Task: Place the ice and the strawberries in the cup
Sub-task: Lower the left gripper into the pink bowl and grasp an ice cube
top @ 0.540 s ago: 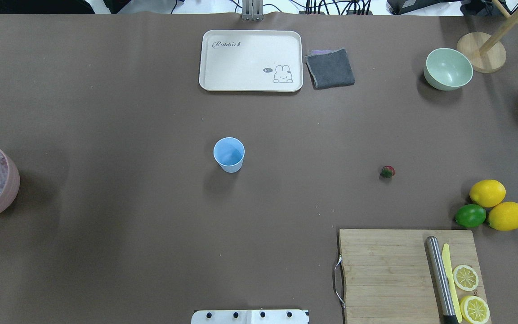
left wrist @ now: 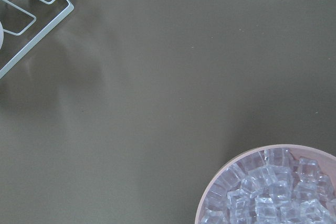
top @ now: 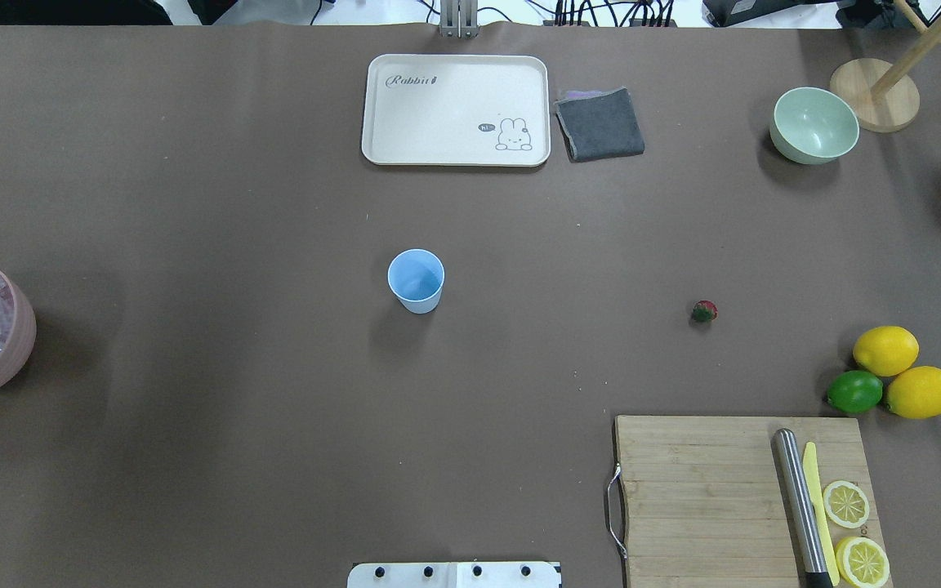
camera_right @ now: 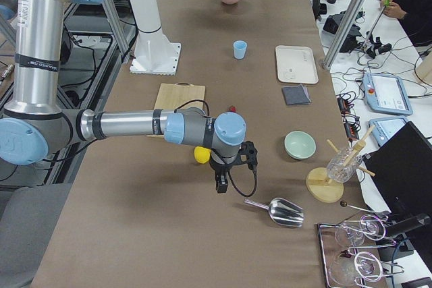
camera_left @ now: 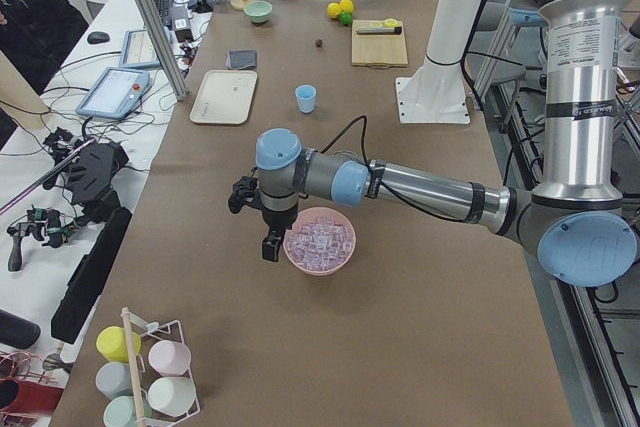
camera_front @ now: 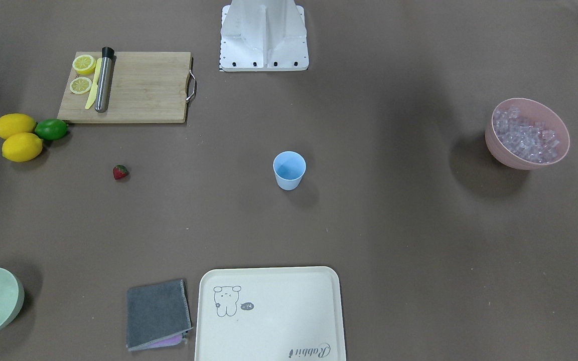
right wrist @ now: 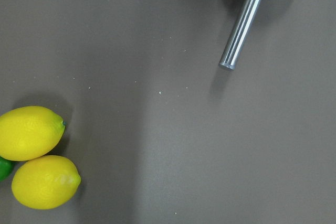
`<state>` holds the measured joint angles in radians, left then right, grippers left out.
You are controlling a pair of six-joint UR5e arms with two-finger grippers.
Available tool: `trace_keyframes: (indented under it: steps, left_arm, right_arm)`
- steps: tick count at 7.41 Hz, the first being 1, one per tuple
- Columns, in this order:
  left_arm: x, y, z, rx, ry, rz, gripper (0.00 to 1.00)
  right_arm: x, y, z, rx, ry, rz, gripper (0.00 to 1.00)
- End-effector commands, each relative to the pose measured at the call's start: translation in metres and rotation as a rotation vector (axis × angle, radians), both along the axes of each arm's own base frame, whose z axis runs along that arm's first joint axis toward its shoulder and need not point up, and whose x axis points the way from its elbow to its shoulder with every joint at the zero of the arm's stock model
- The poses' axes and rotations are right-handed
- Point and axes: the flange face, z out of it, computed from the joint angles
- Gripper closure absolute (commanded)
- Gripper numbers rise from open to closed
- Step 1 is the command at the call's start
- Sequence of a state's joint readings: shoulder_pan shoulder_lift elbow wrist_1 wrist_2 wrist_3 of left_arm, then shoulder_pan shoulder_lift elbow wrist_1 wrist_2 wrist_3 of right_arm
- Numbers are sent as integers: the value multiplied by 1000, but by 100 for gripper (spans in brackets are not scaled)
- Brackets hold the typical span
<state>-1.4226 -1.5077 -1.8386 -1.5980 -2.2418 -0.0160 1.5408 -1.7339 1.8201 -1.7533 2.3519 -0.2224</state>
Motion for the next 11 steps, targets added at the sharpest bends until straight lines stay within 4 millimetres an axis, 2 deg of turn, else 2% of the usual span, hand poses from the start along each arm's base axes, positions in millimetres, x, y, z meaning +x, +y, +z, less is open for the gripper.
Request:
trace_keyframes:
  steps: [1, 2, 3, 4, 5, 7, 9, 10, 11]
  left_arm:
    - [2, 0, -4, 21, 1, 13, 3]
    - [16, 0, -11, 71, 11, 42, 3]
    - [47, -1, -19, 133, 27, 98, 3]
    - [58, 10, -10, 135, 30, 124, 3]
    - [65, 12, -4, 117, 28, 130, 3]
    - [107, 30, 0, 80, 64, 89, 3]
    - [110, 54, 23, 66, 64, 100, 3]
    - [124, 61, 27, 59, 33, 93, 3]
    - [142, 73, 30, 48, 36, 80, 3]
  right_arm:
    - [0, 1, -1, 3, 2, 1, 0]
    - [1, 6, 1, -2, 2, 1, 0]
    - [0, 5, -1, -1, 1, 1, 0]
    - [1, 6, -1, -2, -1, 6, 0]
    - [1, 11, 1, -6, 1, 3, 0]
    - [2, 13, 2, 1, 3, 1, 0]
    - [1, 30, 14, 75, -2, 0, 0]
    - [2, 39, 20, 106, -1, 2, 0]
    - [2, 40, 22, 105, 0, 0, 0]
